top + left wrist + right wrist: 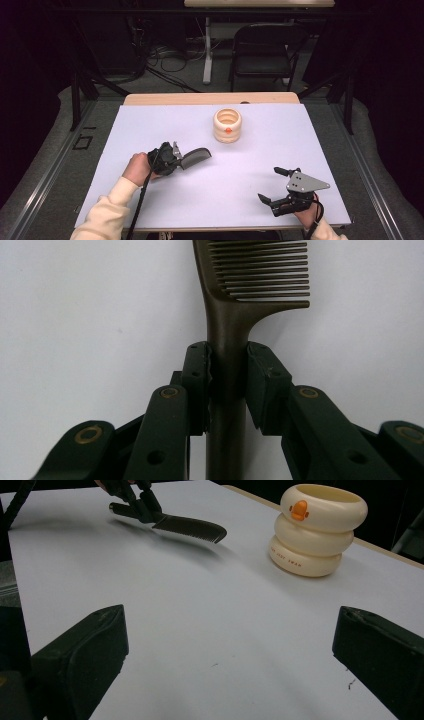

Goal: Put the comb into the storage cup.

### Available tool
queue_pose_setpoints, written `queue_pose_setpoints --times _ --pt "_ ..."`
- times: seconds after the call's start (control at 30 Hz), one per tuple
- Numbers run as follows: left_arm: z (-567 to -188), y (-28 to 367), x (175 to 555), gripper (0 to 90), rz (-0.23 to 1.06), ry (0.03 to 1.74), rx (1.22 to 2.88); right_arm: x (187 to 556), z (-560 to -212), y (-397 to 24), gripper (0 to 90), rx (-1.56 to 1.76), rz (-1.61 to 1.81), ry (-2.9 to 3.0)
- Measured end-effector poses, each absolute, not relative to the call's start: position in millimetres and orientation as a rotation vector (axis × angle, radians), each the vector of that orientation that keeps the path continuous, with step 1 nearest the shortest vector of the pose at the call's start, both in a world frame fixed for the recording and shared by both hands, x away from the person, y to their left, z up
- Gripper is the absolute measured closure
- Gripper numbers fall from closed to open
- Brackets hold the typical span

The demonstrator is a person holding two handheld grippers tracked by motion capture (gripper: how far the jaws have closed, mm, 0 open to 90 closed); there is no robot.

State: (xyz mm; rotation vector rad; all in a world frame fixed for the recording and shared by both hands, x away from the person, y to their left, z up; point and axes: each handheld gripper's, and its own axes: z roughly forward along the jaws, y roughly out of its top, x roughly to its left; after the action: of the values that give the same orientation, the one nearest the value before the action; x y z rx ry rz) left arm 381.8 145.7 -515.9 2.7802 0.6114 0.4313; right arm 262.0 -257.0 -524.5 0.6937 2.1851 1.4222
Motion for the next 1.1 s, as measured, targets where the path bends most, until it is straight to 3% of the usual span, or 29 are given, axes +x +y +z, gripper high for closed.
queue_pose_setpoints --times 1.1 --pt "-503 163 376 72.5 0.422 0.696 2.493 263 -525 -257 0.8 0.699 1.421 2.205"
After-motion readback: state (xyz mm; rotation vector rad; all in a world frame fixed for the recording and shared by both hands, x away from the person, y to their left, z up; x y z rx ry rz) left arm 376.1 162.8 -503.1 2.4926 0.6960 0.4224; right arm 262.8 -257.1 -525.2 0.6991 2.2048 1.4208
